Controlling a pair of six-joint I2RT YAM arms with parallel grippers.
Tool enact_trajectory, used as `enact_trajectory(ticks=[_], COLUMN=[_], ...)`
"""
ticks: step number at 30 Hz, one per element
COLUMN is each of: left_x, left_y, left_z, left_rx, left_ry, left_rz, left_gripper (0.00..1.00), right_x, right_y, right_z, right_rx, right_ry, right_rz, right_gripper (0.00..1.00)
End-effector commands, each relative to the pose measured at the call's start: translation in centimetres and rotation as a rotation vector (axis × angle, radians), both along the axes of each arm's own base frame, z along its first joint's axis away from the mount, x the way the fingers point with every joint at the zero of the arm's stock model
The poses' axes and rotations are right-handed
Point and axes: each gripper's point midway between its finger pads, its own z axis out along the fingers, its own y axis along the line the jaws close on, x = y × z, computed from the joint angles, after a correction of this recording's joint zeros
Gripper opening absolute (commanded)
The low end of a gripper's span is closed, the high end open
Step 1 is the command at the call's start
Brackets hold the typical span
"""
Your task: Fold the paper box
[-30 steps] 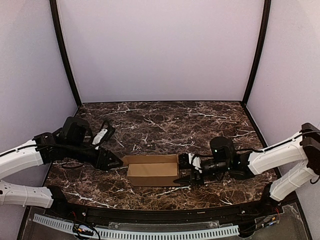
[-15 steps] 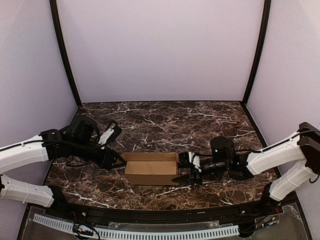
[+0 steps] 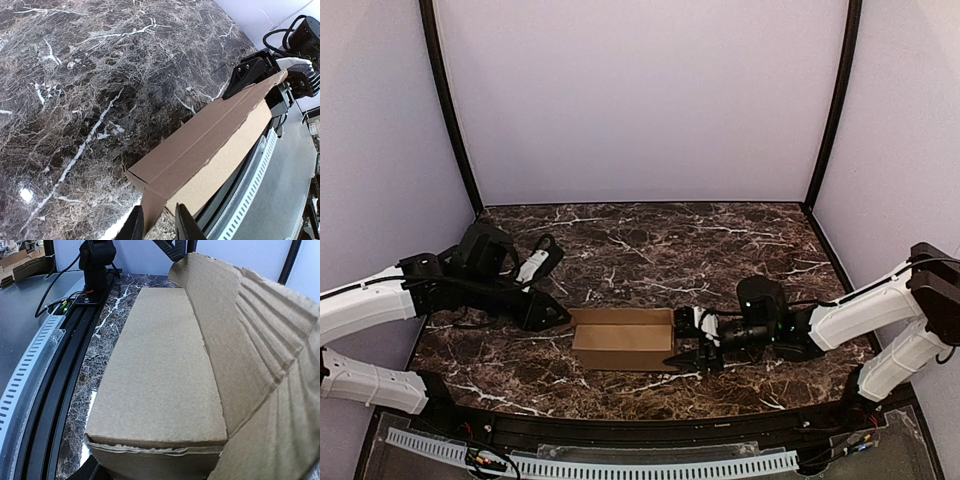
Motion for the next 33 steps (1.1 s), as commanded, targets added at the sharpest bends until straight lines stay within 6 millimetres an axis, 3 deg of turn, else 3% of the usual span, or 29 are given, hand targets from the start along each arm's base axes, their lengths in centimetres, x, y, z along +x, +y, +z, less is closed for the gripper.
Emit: enact_trajectory(ticks=[1,5,17,33], left_x=[-0.1,-0.1,0.0,0.3], left_y=[0.0,0.0,0.6,-0.3], left_z=[0.3,-0.2,-1.4,-2.8], left_rx=[0.019,0.041,0.096,0.041], left_ry=[-0.002,0.009,0.047,0.128], left_rz=[-0.016,-0.021,0.025,0.121], left_gripper=[0.20,0.11,0.01,0.00], right_x=[0.2,0.3,0.6,2.1], right_y=[0.5,0.6,1.2,2.5], right_z=[0.2,0.4,0.2,-1.6], right_rx=[0.007,0.012,0.025,0.055], right_ry=[-0.024,-0.034,-0.077,-0.100], right_rz=[-0.008,-0.017,-0.071,-0.270], right_gripper=[0.28,0.28,0.25,0.26])
